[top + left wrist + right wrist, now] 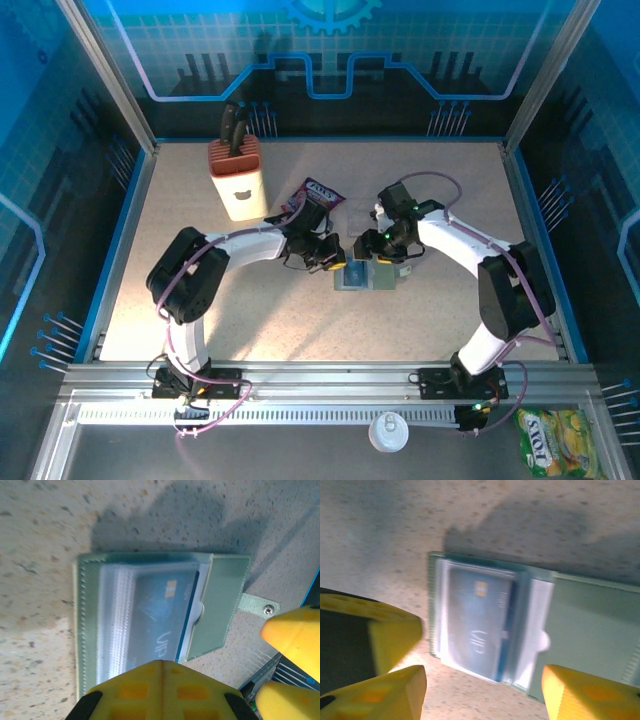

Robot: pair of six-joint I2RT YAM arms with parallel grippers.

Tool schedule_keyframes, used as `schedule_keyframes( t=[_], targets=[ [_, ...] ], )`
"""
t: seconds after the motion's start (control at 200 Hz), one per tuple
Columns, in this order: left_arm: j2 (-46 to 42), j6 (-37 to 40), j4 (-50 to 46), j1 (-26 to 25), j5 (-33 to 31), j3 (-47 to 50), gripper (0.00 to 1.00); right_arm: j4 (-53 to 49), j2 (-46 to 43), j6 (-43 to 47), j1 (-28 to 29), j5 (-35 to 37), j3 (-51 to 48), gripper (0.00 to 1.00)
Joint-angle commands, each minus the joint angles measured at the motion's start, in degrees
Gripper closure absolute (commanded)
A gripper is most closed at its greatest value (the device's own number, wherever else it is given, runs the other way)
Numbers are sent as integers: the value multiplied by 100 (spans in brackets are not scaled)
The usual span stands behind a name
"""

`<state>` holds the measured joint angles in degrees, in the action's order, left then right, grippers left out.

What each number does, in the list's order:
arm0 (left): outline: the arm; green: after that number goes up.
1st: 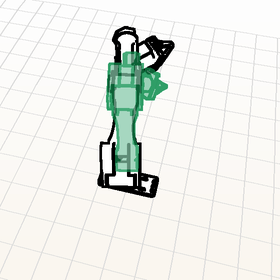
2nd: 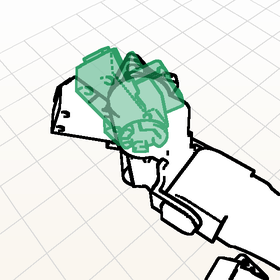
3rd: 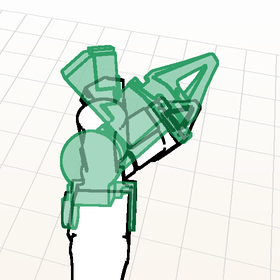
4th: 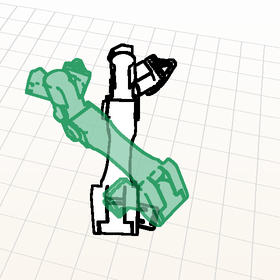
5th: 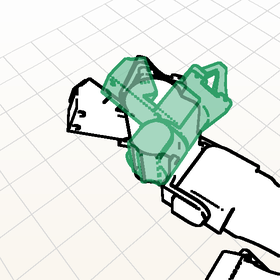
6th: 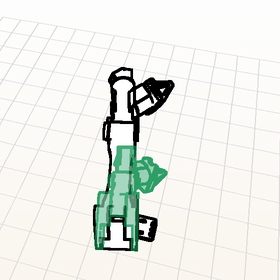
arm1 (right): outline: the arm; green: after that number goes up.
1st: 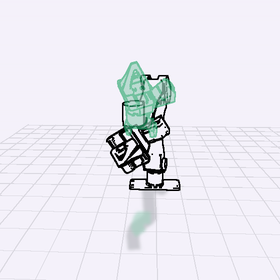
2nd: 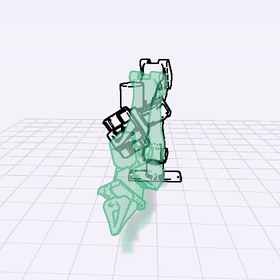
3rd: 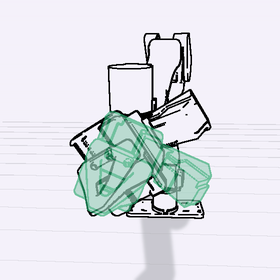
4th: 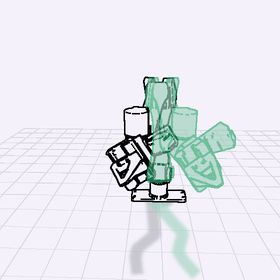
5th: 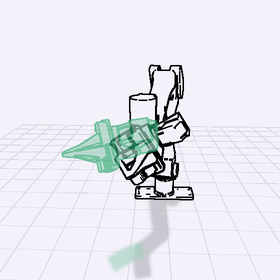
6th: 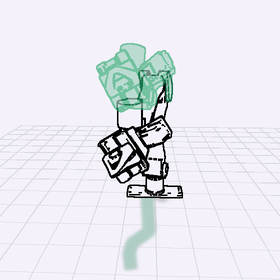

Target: Take the credit cards out of the card holder

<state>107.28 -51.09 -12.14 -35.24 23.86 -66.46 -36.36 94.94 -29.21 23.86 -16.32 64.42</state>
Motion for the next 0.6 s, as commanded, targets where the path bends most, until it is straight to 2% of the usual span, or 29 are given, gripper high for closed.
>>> schedule_keyframes(
  t=[0.0, 0.225, 0.445, 0.595],
  targets=[
    [115, -76, 31, -119, 80, -161, 96, 594, 136, -136, -82, -1093, -228, 39],
    [318, -118, 19, -251, 79, -112, 97, 990, 259, -258, -214, -1027, -700, 41],
    [372, -90, -102, -255, -95, -86, 97, 1154, 448, -278, -284, -882, -984, 36],
    [333, -27, -315, -254, -311, -96, 97, 1645, 650, -473, -286, -1219, -1212, 36]
  ],
)
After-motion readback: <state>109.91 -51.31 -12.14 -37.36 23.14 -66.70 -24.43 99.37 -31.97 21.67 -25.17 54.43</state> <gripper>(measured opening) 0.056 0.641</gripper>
